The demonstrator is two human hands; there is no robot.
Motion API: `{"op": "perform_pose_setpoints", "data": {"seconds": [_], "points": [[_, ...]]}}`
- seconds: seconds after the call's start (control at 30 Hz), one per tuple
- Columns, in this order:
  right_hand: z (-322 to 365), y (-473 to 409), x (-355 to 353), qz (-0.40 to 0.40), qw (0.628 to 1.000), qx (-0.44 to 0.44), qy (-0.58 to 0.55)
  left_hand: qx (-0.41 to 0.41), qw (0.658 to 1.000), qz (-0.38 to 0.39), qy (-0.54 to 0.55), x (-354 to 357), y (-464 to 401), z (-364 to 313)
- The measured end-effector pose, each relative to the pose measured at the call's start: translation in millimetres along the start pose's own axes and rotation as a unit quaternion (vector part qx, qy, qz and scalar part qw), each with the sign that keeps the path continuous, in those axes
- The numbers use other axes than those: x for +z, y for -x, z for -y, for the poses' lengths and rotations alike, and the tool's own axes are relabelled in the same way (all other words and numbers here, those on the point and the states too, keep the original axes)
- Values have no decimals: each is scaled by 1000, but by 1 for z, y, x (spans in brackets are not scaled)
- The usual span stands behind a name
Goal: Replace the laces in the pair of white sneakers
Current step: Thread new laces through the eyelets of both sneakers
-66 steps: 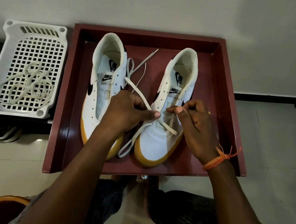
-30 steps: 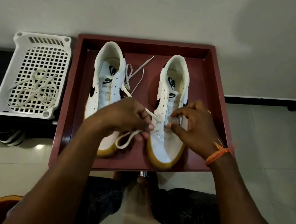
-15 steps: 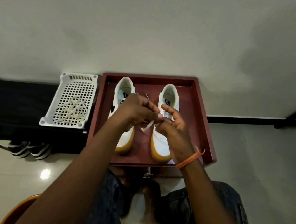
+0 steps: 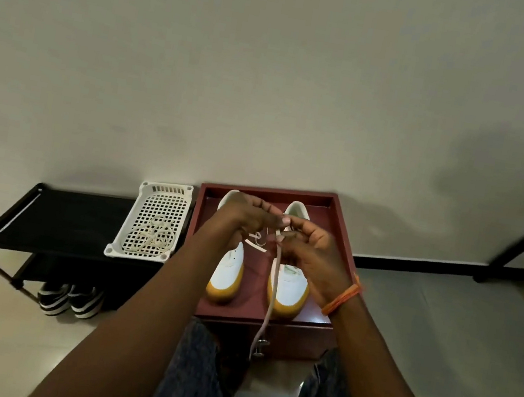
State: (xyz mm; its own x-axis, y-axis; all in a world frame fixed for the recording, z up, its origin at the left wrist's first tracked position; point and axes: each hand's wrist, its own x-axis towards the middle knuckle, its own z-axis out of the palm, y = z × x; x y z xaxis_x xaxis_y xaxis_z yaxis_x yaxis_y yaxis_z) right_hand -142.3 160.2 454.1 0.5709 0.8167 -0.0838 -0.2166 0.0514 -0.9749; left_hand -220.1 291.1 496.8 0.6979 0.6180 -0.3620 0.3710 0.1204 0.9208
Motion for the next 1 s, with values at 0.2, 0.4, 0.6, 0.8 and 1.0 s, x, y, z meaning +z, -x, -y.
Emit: {"op": "perform_pose_setpoints", "data": {"seconds": [0.2, 0.4, 0.6, 0.8, 1.0], "points": [[27, 9, -1, 14, 1000, -26, 5, 3, 998, -31, -49, 2, -11, 25], [55, 8, -13, 23, 998, -52, -15, 57, 962, -78, -255, -6, -47, 90], [65, -6, -26, 14, 997, -24, -75, 19, 921, -96, -378, -9, -76, 153], [51, -29, -42, 21, 980, 34, -194, -8, 908, -50, -415, -3, -88, 178], [-24, -57, -78, -69, 959, 59, -269, -141, 889, 116, -420, -12, -102, 180]]}}
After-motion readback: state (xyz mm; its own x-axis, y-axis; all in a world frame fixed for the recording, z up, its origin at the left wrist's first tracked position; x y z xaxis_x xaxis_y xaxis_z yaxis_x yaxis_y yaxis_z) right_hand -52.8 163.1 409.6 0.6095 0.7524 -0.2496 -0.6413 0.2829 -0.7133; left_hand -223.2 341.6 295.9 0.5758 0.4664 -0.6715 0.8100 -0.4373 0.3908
